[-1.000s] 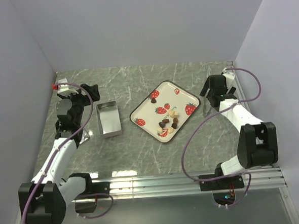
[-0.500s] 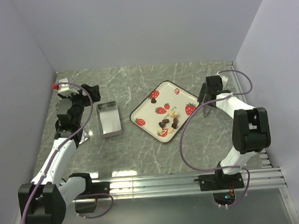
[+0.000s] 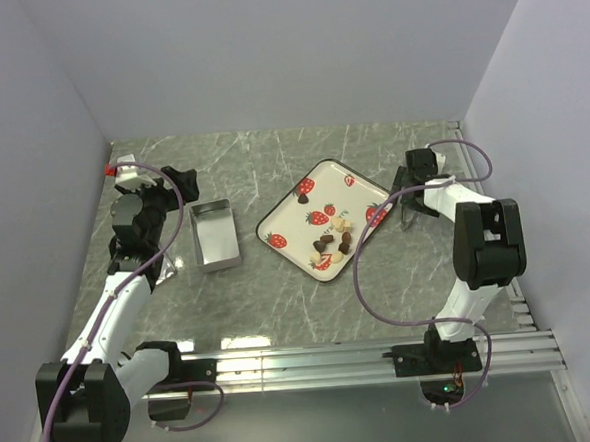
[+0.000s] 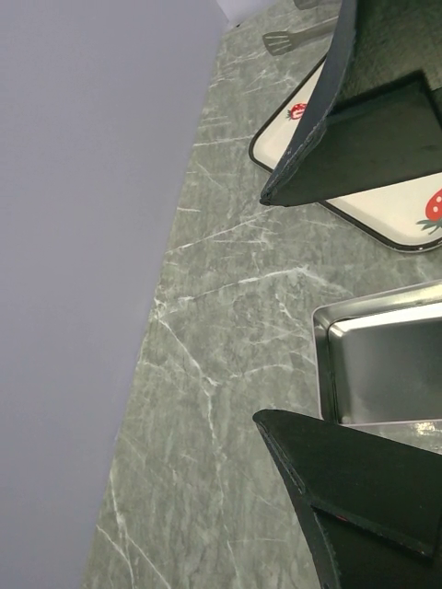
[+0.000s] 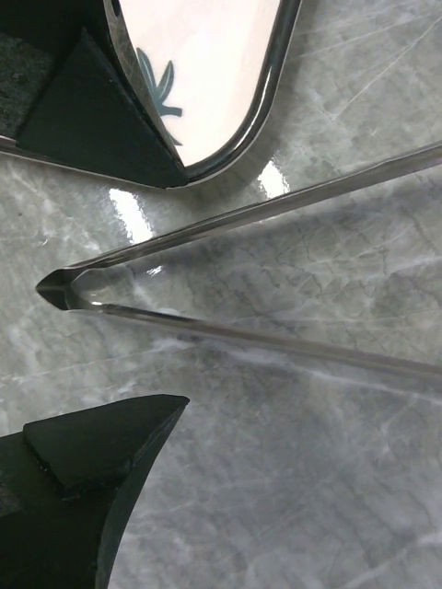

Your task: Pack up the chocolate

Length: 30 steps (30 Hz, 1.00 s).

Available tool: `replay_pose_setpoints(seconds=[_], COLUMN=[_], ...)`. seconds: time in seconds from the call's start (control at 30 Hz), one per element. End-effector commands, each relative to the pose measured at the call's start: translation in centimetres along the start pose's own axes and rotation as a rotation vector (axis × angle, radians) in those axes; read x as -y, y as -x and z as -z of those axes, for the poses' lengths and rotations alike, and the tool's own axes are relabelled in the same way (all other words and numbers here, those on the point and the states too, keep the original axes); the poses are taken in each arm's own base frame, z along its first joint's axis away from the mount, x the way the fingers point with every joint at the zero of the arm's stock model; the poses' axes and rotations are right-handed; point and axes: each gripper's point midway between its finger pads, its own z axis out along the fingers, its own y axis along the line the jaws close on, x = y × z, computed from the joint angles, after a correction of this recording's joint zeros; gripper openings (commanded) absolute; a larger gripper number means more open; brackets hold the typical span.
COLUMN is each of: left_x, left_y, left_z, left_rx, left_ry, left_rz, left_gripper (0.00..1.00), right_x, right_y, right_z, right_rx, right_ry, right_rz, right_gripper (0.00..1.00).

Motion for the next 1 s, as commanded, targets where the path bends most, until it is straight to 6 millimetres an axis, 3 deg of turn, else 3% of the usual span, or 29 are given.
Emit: replay_pose_setpoints(seconds=[0.0,0.07,0.27,0.97], left_x=[1.7,1.6,1.6,1.5], left_y=[2.6,2.6,2.7,2.7], left_z=[0.0,0.1,0.4,0.8], left_rx=[0.061,0.06,0.067,0.064], left_ry=[-0.052,-0.05,-0.05,-0.044], left_rz=[0.015,0.015,0.016,0.015], left_gripper=[0.98,0.98,0.98,0.98], right_x=[-1.3,0.2,1.2,0.8], right_y=[1.3,1.5,1.5,1.2], right_z=[-0.1,-0.6,-1.0,-2.2], right_rx=[0.008,0.003,-0.001,-0.032], right_ry=[0.061,0.03,-0.005,-0.015], right_rz=[-0.025,-0.058,-0.088,-0.068], right_gripper=[1.0,1.0,1.0,0.96])
